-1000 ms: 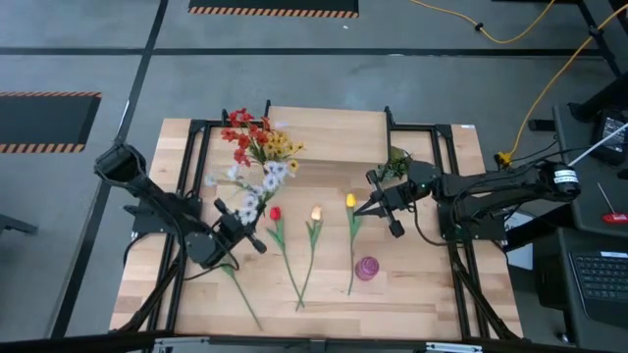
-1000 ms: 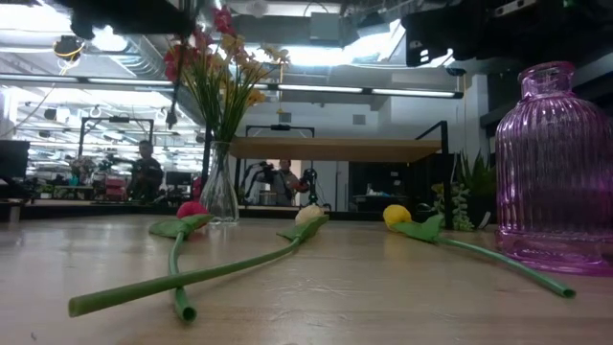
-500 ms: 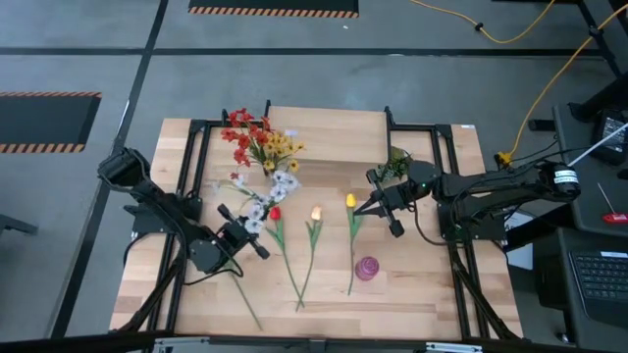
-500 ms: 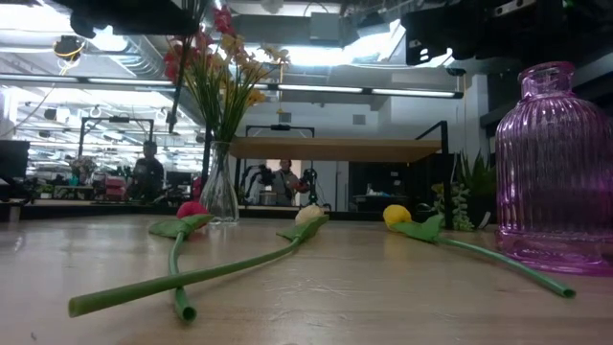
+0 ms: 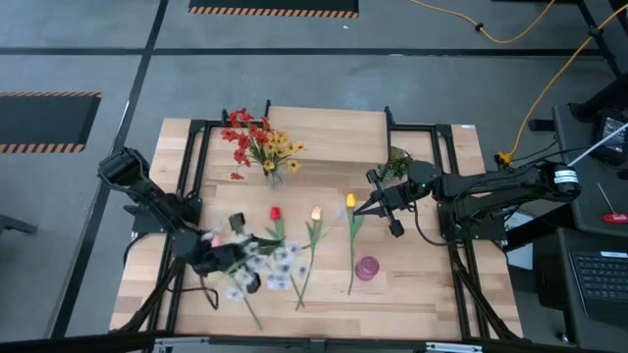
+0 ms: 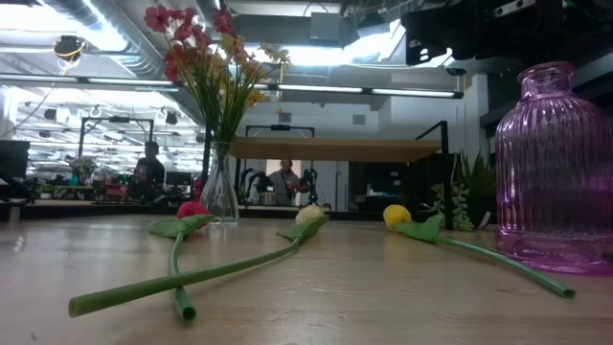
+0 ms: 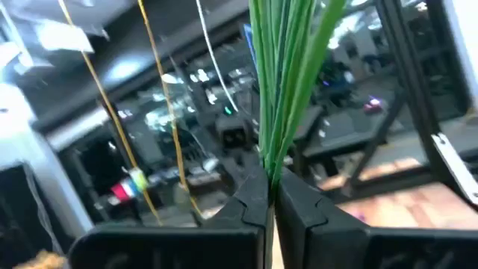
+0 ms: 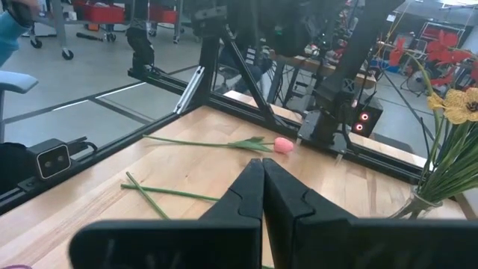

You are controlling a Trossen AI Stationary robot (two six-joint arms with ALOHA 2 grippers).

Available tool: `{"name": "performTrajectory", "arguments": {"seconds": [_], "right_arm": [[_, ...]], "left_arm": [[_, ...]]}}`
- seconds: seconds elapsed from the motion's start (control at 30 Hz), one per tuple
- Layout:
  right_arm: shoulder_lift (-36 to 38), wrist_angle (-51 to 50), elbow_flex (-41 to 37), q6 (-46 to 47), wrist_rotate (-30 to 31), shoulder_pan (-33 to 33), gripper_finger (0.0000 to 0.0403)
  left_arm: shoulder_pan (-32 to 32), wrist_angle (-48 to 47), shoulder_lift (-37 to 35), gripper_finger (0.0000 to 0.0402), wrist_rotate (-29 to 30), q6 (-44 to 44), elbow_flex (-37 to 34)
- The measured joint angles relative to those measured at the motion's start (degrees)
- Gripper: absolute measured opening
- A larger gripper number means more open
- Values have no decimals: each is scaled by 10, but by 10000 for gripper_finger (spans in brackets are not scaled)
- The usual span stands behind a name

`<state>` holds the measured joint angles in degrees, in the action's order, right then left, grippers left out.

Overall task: Pick and place flowers into a vace then onto a shelf
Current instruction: Put the white flowers into the transparent vase

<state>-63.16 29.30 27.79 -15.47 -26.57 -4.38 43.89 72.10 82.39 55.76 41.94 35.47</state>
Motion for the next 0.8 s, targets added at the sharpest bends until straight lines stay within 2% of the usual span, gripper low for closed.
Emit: {"name": "performTrajectory", "arguments": {"seconds": [0.17,0.23,0.3,0.47,0.67,0.8], "right_arm": [[0,-3,0,0,0,0,5],[0,-4,0,0,0,0,5],[0,-4,0,0,0,0,5],[0,-3,0,0,0,0,5],[0,-6,0,0,0,0,5],[0,-5,0,0,0,0,5]], "left_arm": [[5,138,0,3,43,57,-49],[-4,176,0,3,31,56,-82],[-22,177,0,3,15,35,-107],[-79,177,0,3,34,19,-125],[-111,177,-14,3,102,43,-125],[-124,177,-17,3,113,43,-125]]}}
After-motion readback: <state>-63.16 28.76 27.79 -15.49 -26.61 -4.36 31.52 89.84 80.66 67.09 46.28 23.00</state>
